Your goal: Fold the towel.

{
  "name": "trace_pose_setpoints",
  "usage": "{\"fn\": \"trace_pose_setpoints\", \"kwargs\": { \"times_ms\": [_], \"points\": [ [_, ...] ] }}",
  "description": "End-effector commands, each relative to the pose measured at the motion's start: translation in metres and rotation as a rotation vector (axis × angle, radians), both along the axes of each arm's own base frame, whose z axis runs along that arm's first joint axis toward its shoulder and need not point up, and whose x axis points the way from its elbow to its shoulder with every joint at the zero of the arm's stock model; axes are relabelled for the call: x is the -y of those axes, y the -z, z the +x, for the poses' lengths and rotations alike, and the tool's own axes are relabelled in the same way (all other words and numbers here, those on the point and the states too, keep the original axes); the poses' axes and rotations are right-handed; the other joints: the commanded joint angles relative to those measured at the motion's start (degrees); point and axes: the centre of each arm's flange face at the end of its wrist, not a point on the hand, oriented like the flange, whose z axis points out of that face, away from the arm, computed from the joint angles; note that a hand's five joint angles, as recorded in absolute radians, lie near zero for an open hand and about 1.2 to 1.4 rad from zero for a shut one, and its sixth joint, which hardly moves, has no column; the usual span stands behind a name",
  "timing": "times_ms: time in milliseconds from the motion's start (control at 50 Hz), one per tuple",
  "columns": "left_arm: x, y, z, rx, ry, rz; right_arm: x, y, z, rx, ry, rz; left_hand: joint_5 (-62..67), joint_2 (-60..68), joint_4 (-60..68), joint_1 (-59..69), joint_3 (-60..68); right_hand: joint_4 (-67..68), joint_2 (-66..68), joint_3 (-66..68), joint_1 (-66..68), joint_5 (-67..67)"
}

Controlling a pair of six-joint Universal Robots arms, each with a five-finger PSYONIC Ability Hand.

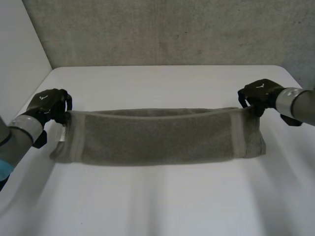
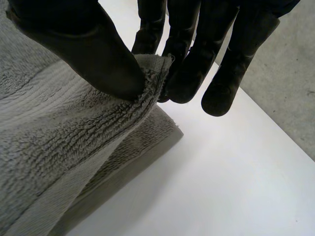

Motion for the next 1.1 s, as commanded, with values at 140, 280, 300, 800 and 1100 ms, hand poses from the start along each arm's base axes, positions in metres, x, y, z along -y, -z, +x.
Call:
{"fn": "trace_pose_setpoints", "kwargs": {
  "times_ms": [140,280,300,800,1100],
  "points": [
    [0.056,0.015,-0.014,0.036,-0.052,-0.038,0.037,0.027,0.024,0.073,0.070,-0.069,-14.0,-5.8,-6.8,-0.8,-8.6,3.4,4.8,3.5,3.6,3.4],
    [0.067,0.016,-0.019,0.064,-0.051,-0.058,0.048,0.030,0.029,0.073,0.085,-0.119,-14.0,-5.8,-6.8,-0.8,-8.6,3.4,4.8,3.5,3.6,3.4],
    [0.067,0.016,-0.019,0.064,-0.051,-0.058,0.048,0.030,0.029,0.073,0.085,-0.119,-14.0,-5.8,-6.8,-0.8,-8.6,3.4,4.8,3.5,3.6,3.4],
    [0.040,-0.044,-0.034,0.062,-0.013,-0.052,-0.001,-0.040,0.065,0.192,-0.215,-0.221,-83.3,-75.1,-76.0,-70.1,-77.9,-66.6,-65.2,-66.5,-66.4,-66.6],
    [-0.050,-0.125,-0.034,0.023,0.011,-0.217,-0.059,-0.055,0.024,0.059,0.093,-0.295,-83.3,-75.1,-76.0,-70.1,-77.9,-66.6,-65.2,-66.5,-66.4,-66.6]
  ]
}}
